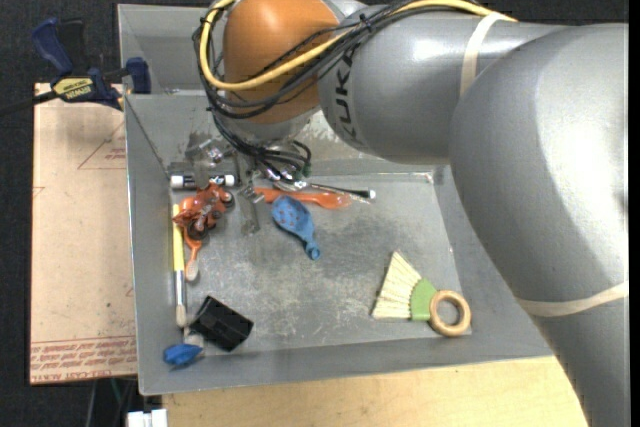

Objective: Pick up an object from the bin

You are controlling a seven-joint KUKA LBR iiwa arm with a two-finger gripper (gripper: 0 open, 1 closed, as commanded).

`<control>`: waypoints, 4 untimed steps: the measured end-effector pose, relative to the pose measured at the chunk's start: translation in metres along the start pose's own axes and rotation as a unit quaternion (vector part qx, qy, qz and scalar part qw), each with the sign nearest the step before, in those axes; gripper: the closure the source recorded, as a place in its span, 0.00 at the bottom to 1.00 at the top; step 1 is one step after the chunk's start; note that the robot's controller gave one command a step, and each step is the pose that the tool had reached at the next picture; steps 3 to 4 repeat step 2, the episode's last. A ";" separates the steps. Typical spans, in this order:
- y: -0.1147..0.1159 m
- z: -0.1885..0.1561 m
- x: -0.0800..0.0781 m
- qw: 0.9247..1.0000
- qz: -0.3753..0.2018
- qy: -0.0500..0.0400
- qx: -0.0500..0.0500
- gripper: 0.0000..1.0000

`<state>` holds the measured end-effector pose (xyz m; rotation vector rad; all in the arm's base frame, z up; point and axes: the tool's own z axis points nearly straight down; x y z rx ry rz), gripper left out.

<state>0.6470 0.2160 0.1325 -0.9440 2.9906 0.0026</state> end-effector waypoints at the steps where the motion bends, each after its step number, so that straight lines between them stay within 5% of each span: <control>1: -0.006 0.063 -0.003 1.000 0.006 -0.006 -0.001 0.00; 2: 0.010 0.058 -0.007 1.000 -0.011 -0.011 0.002 1.00; 4: 0.010 0.058 -0.007 1.000 -0.011 -0.011 0.002 1.00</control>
Offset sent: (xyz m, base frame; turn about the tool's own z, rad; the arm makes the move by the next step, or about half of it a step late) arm -0.0029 0.0110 -0.0625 -0.0277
